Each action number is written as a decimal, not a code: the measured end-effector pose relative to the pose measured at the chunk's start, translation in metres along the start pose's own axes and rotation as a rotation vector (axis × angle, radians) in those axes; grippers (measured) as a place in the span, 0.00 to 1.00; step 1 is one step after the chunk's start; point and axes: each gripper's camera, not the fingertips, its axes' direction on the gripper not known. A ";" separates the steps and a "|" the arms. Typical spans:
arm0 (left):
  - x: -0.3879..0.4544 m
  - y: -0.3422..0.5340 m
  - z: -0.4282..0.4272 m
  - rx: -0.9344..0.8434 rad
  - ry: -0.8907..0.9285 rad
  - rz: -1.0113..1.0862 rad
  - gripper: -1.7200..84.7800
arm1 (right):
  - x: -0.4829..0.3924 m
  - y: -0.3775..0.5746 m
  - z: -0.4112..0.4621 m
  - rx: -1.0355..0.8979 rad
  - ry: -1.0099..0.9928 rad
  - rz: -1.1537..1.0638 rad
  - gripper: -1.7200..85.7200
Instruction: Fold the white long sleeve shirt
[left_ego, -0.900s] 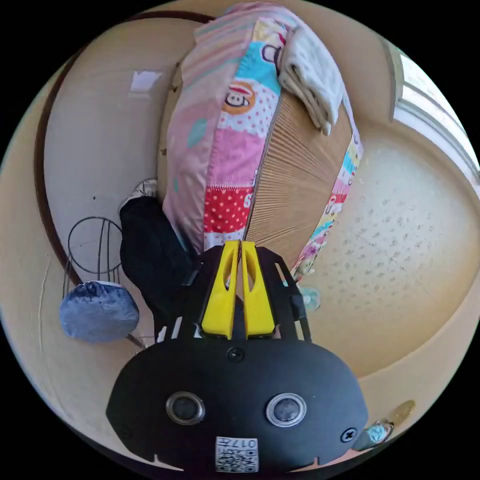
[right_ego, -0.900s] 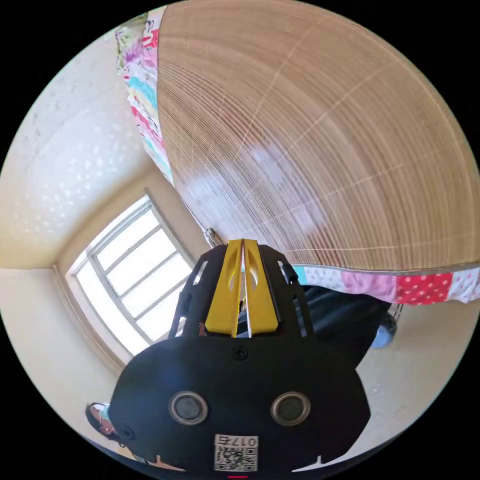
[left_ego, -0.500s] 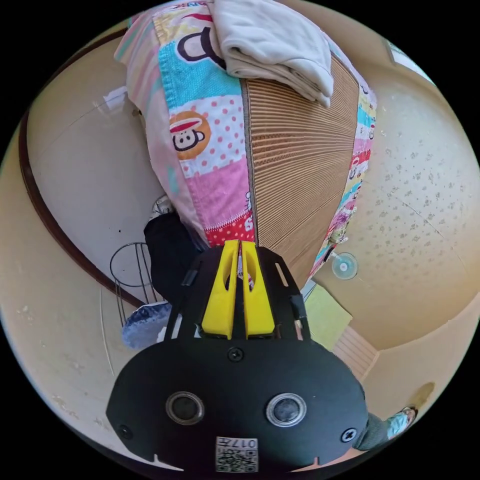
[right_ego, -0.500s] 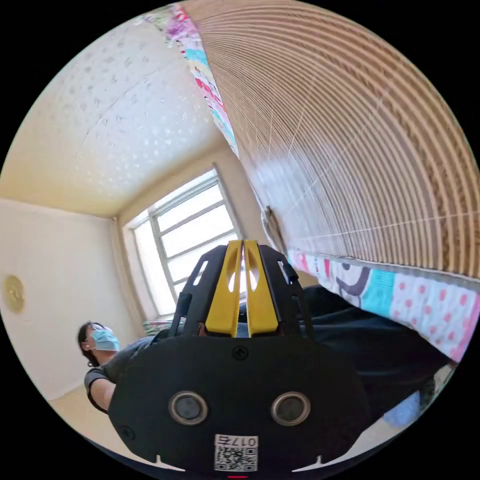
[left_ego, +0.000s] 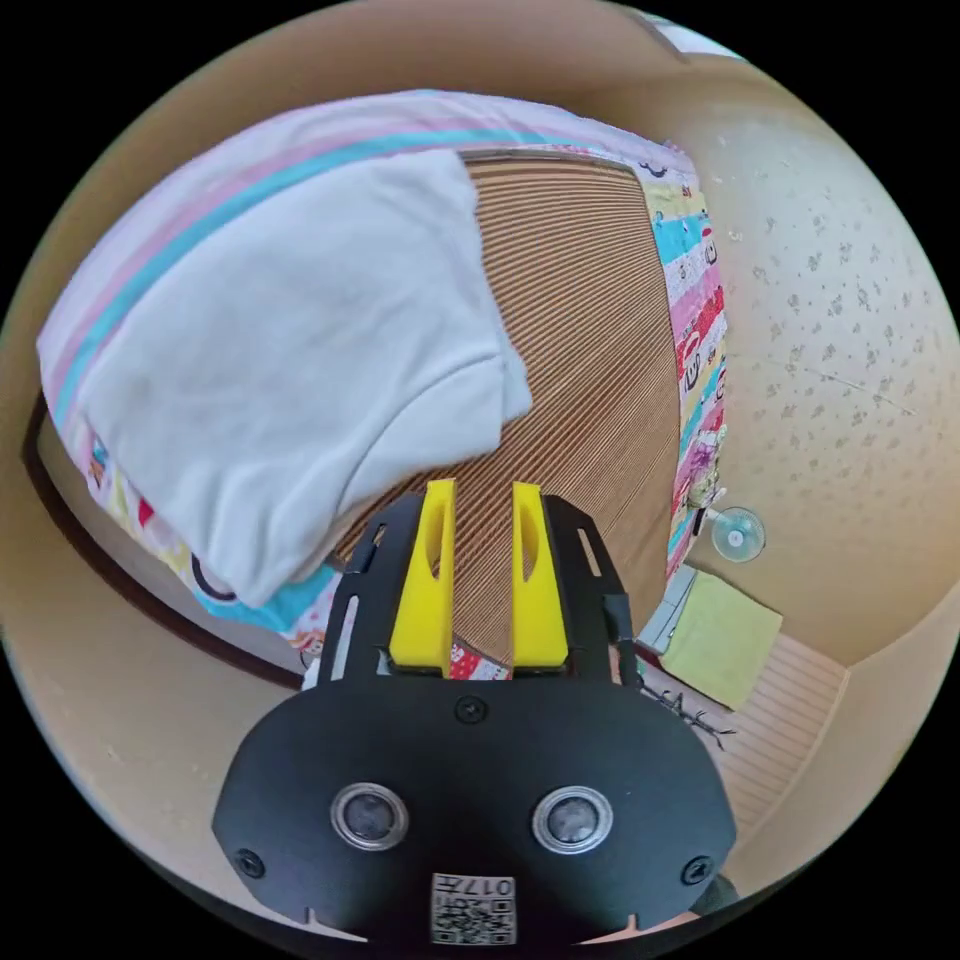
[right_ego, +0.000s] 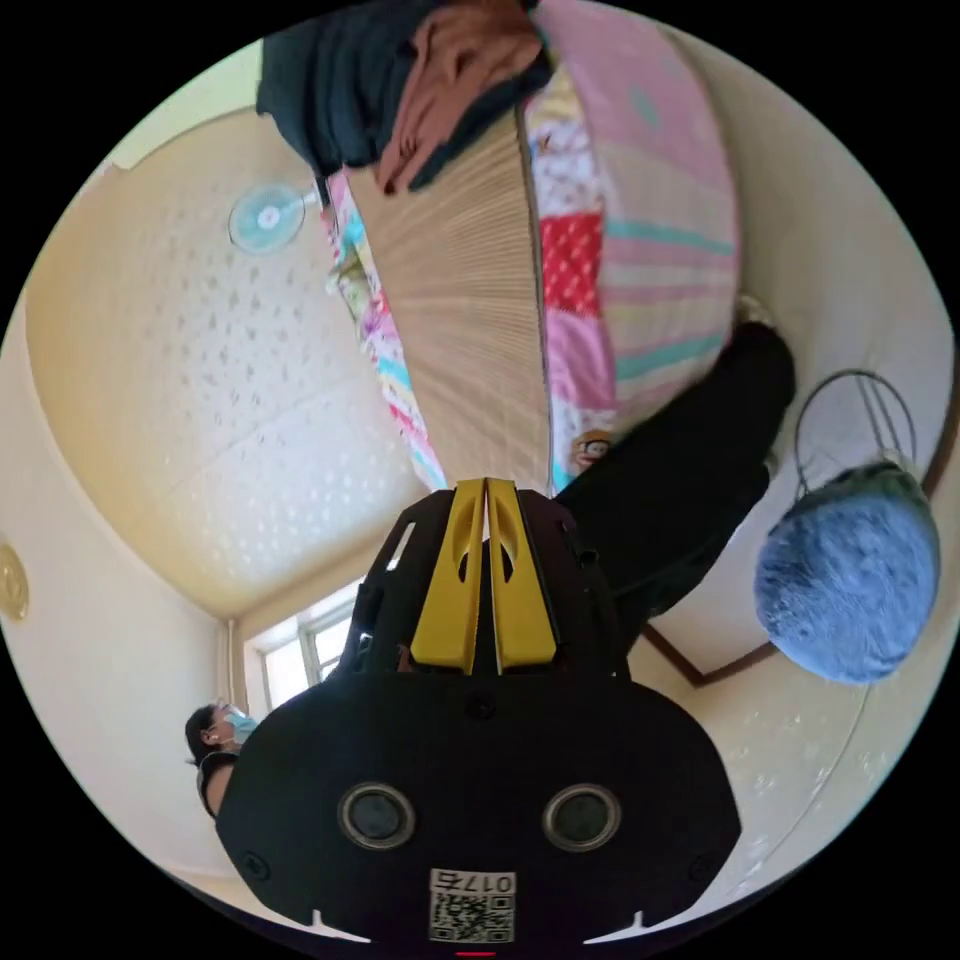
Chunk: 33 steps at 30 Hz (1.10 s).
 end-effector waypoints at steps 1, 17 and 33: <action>0.023 -0.024 -0.003 -0.008 -0.046 0.053 0.12 | -0.004 0.014 -0.017 0.081 -0.021 -0.016 0.02; 0.060 -0.062 0.180 0.004 -0.214 -0.004 0.03 | -0.019 0.035 0.054 0.567 -0.579 -0.111 0.02; 0.057 0.043 0.383 -0.678 -0.344 0.424 0.11 | -0.088 -0.121 0.230 0.038 -0.515 -0.187 0.02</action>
